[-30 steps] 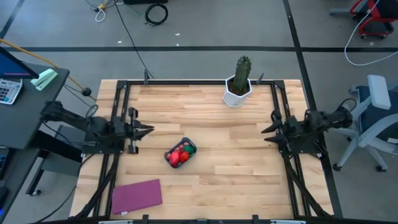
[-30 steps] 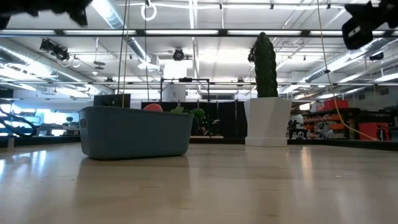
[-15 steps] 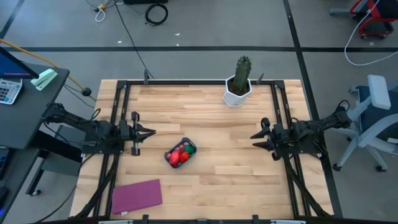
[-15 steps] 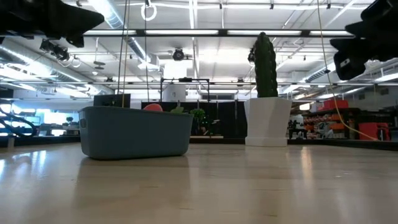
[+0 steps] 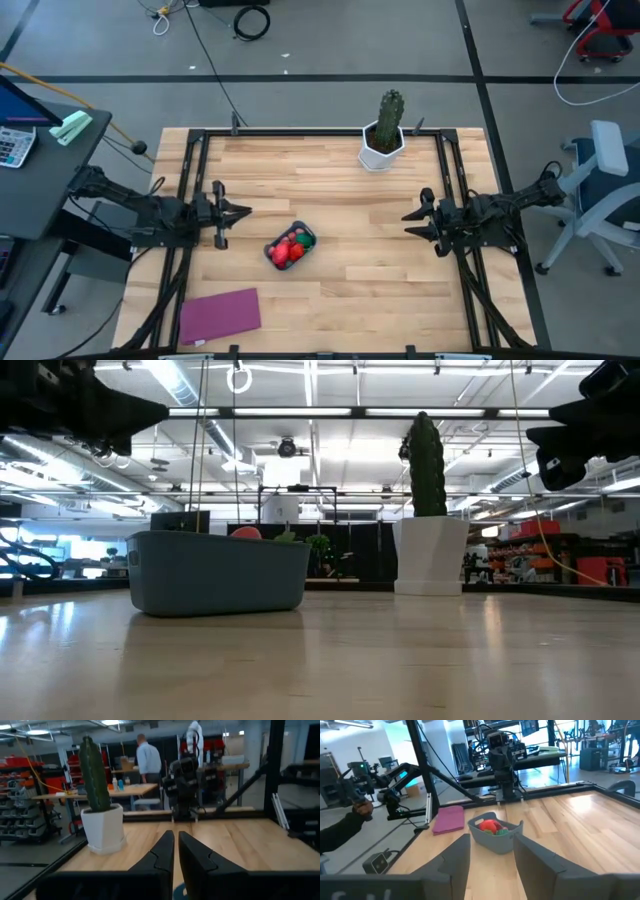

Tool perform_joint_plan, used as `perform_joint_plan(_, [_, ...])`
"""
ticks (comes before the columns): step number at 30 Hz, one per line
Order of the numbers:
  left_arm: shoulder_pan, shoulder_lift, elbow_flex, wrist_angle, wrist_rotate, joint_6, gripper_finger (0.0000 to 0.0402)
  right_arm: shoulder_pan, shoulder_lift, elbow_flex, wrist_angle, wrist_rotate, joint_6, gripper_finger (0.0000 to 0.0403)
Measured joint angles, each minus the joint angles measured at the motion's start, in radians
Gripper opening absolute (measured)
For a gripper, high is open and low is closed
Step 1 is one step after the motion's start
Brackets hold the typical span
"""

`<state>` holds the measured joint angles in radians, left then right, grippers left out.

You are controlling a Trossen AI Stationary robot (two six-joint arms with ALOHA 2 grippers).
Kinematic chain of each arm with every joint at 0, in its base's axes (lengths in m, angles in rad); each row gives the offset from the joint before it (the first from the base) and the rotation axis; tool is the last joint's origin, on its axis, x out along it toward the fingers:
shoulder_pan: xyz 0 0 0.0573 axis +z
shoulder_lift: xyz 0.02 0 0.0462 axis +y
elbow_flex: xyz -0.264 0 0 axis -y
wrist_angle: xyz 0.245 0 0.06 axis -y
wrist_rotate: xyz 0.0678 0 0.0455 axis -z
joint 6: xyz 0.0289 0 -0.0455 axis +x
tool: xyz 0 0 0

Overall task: Pick and placing Produce into tupperware
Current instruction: Return to Home Position

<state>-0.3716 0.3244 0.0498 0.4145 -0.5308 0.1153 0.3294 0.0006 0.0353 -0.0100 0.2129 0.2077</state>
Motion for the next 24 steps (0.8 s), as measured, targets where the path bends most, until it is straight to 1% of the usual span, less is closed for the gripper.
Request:
perform_joint_plan(2, [0.000,0.000,0.000,-0.036,0.000,-0.013,0.0030,0.000,0.000,0.001,-0.007,0.000,-0.001,0.0160])
perform_joint_plan(5, [0.000,0.000,0.000,-0.095,0.000,-0.078,0.0034,0.000,0.000,0.001,-0.008,-0.001,-0.018,0.0160])
perform_joint_plan(11, [0.000,0.000,-0.001,-0.144,0.000,-0.060,0.0033,0.000,0.001,0.001,-0.010,-0.001,-0.029,0.0160])
perform_joint_plan(16, [0.001,0.001,-0.041,-0.162,0.000,-0.137,0.0026,0.000,0.012,0.001,-0.011,-0.003,-0.027,0.0160])
perform_joint_plan(24, [0.011,0.002,-0.040,-0.300,-0.008,-0.239,0.0032,0.000,0.030,0.002,-0.012,-0.005,0.028,0.0160])
